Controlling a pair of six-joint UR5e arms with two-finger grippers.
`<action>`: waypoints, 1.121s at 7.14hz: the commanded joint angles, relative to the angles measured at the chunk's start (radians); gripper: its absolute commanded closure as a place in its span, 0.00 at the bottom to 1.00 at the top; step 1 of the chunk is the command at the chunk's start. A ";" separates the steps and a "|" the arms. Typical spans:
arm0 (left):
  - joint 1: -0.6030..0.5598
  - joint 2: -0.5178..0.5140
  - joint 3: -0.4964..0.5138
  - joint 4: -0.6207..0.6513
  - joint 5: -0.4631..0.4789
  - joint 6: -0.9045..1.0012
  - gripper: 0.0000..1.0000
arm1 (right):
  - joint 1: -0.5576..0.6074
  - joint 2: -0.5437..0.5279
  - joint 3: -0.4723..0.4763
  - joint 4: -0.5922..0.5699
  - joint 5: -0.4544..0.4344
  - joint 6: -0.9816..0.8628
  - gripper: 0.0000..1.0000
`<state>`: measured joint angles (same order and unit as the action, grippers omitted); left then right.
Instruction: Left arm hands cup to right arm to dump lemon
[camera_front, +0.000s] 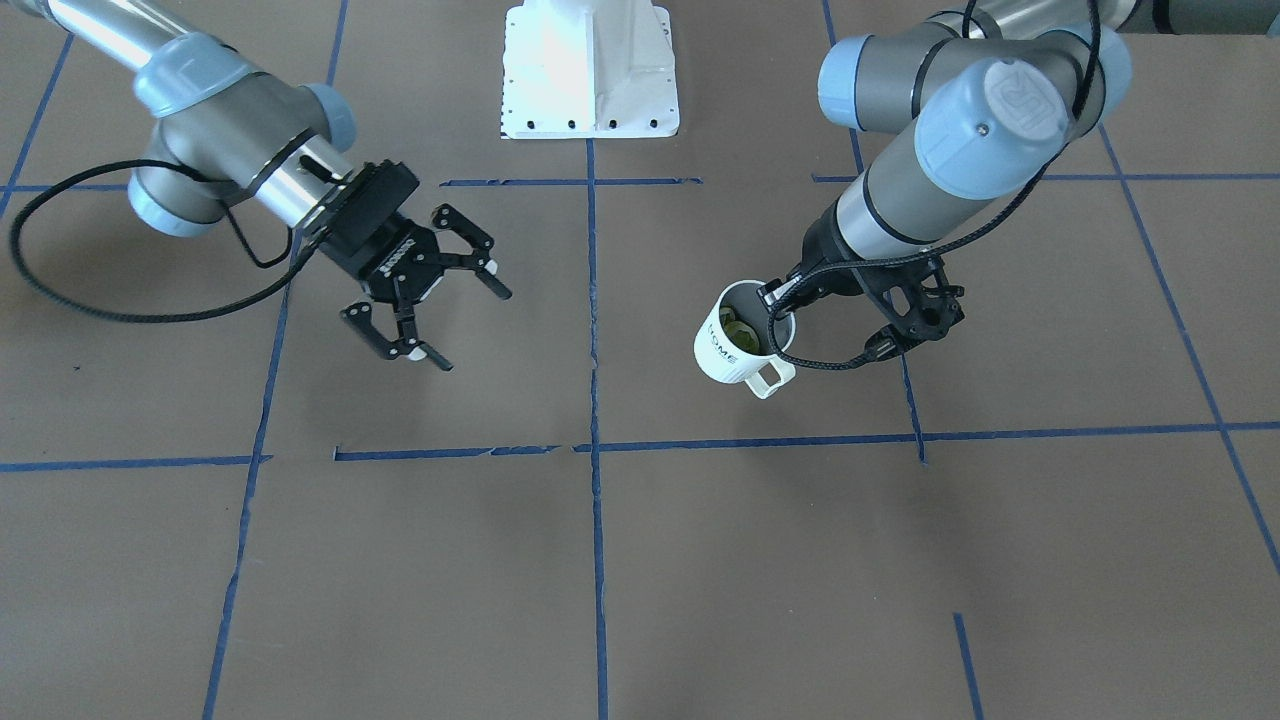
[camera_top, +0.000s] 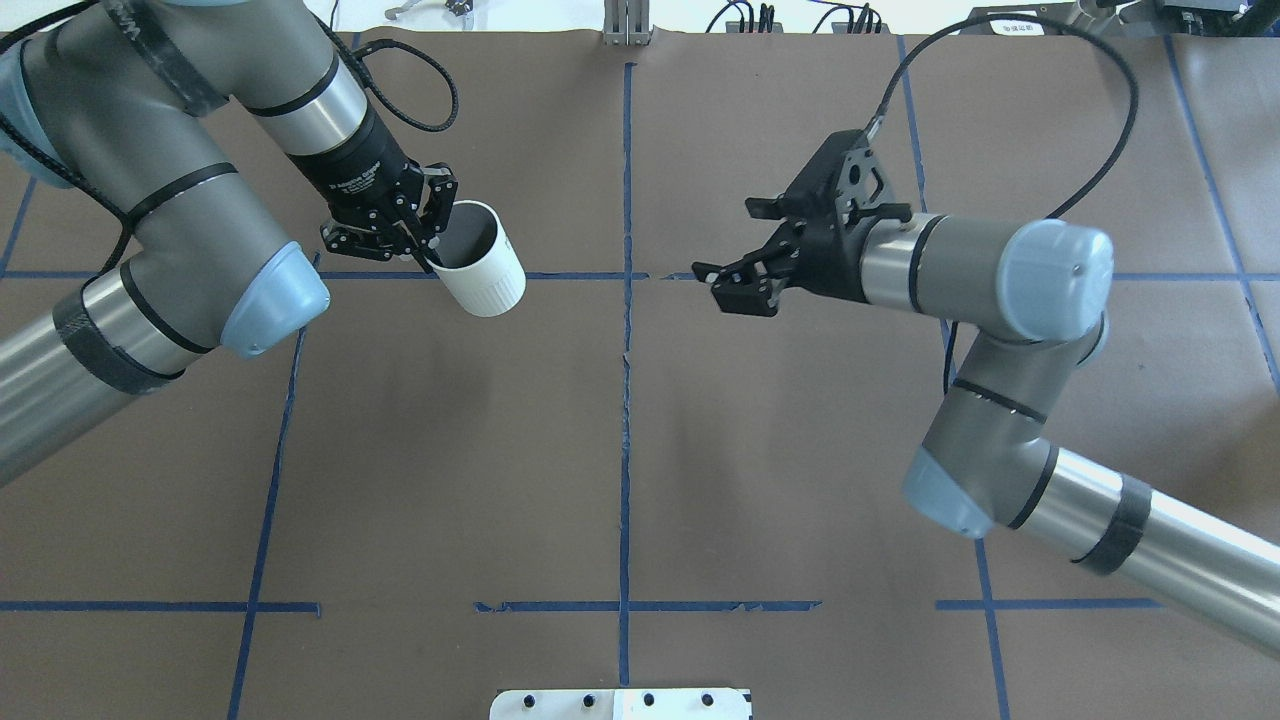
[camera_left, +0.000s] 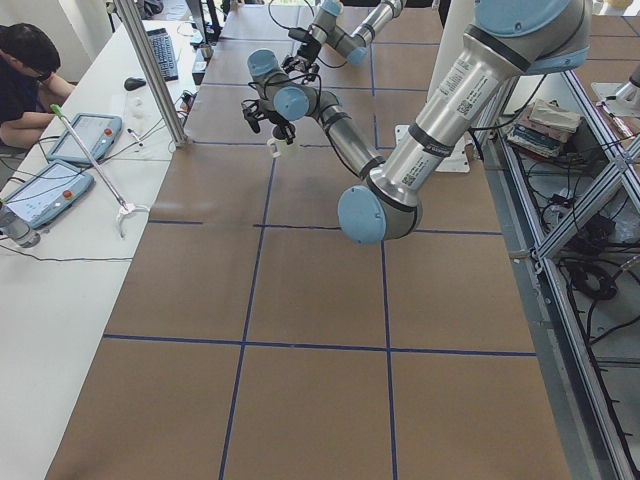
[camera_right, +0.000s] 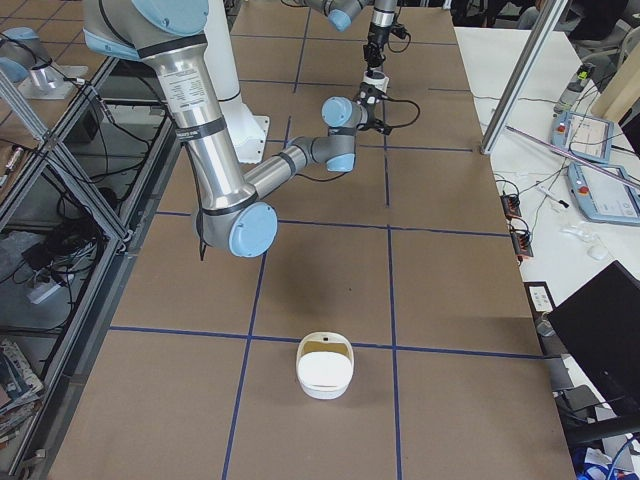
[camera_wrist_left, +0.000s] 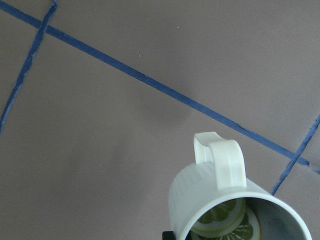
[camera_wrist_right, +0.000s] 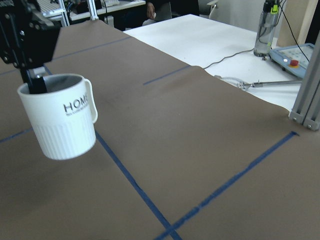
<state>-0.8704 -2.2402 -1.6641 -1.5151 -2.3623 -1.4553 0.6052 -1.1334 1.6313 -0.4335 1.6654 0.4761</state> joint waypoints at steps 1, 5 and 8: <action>0.018 -0.065 0.035 -0.013 0.001 -0.089 1.00 | -0.129 0.053 -0.005 0.009 -0.175 0.006 0.00; 0.077 -0.124 0.034 -0.055 0.000 -0.265 1.00 | -0.183 0.063 -0.005 0.004 -0.288 -0.005 0.00; 0.102 -0.125 0.021 -0.097 -0.002 -0.322 1.00 | -0.183 0.064 -0.007 0.009 -0.308 -0.005 0.00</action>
<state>-0.7792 -2.3638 -1.6370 -1.6063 -2.3627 -1.7602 0.4221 -1.0700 1.6250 -0.4274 1.3628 0.4710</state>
